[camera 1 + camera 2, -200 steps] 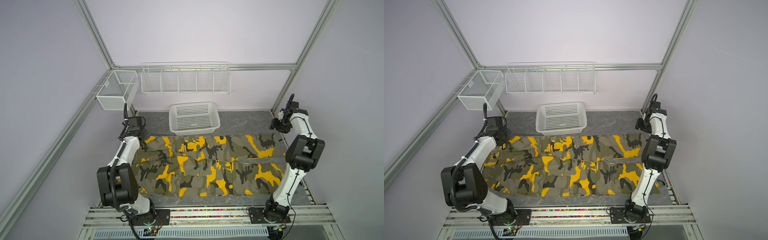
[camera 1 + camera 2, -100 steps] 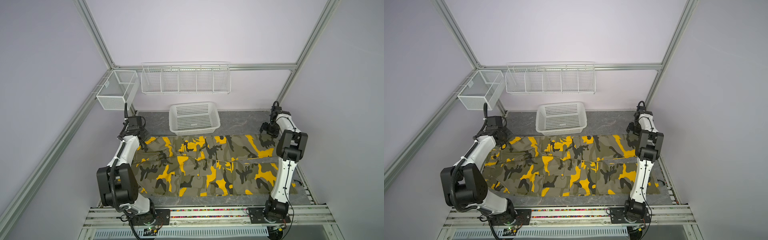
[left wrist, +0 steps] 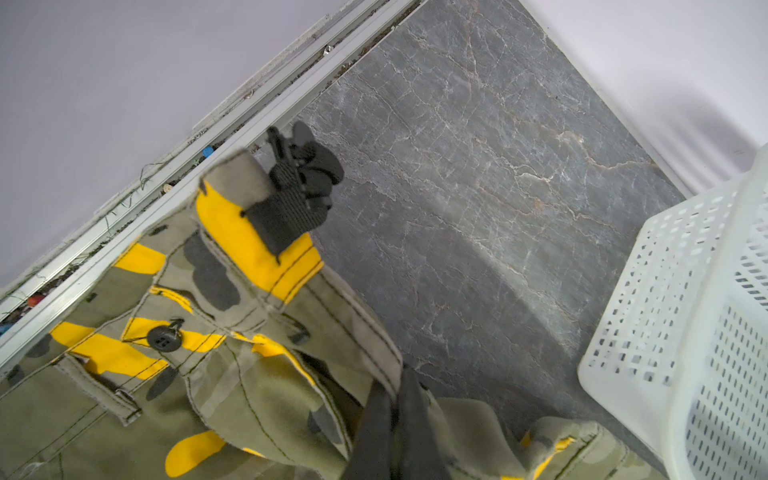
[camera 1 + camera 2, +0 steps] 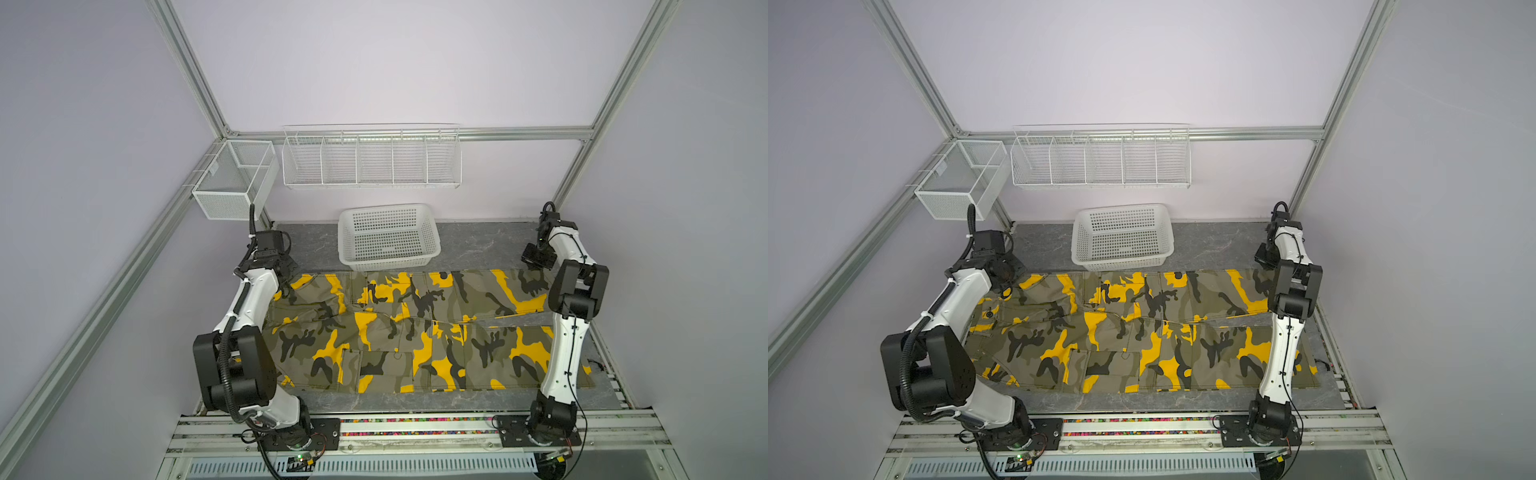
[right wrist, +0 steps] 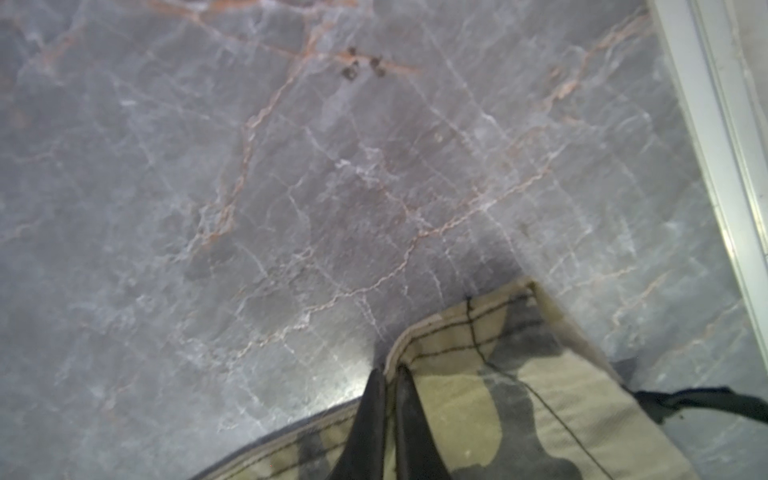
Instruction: Fold and stack the trousers
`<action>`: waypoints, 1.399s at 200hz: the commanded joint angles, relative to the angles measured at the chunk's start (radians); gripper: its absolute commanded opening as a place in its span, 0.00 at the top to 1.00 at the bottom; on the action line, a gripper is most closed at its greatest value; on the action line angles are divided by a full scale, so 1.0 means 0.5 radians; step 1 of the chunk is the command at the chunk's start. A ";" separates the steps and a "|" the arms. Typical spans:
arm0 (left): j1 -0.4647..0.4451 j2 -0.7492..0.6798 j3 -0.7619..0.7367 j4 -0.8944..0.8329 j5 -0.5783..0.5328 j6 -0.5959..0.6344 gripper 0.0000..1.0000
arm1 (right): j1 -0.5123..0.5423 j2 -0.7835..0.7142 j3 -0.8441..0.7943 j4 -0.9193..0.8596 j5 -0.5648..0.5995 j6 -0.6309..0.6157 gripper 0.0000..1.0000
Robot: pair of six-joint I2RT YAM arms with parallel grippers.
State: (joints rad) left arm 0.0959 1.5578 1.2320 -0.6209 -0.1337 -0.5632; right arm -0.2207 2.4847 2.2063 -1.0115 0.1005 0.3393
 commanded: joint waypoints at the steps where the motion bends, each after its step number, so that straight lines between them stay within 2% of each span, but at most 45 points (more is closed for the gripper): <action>1: -0.005 -0.017 0.112 -0.180 -0.038 0.033 1.00 | -0.001 -0.159 -0.046 -0.014 -0.041 -0.039 0.93; 40: -0.018 -0.131 0.093 -0.378 0.010 -0.029 1.00 | -0.052 -0.719 -0.550 0.278 -0.192 -0.008 0.93; 70: -0.038 -0.239 0.057 -0.554 0.031 -0.056 1.00 | -0.118 -1.251 -1.128 0.465 -0.402 0.129 0.93; 116: -0.045 -0.482 -0.125 -0.787 0.015 -0.089 1.00 | -0.177 -1.850 -1.844 0.462 -0.515 0.150 0.93; 153: -0.062 -0.665 -0.479 -0.808 0.187 -0.231 1.00 | -0.163 -2.180 -2.270 0.410 -0.575 0.219 0.93; 193: -0.092 -0.704 -0.775 -0.736 0.291 -0.299 1.00 | -0.073 -2.341 -2.789 0.491 -0.658 0.318 0.93; 222: -0.114 -0.675 -0.958 -0.612 0.325 -0.332 1.00 | 0.019 -2.277 -3.050 0.665 -0.630 0.404 0.93; 253: -0.112 -0.576 -1.049 -0.449 0.326 -0.299 1.00 | 0.029 -2.108 -3.088 0.773 -0.518 0.338 0.93; 280: -0.112 -0.421 -1.069 -0.246 0.349 -0.271 1.00 | 0.027 -1.912 -2.942 0.854 -0.418 0.260 0.93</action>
State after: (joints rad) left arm 0.0433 1.2919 0.7078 -0.8482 0.0265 -0.7033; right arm -0.2111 1.4319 0.7059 -0.6804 -0.2024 0.4973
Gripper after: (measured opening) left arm 0.048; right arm 0.070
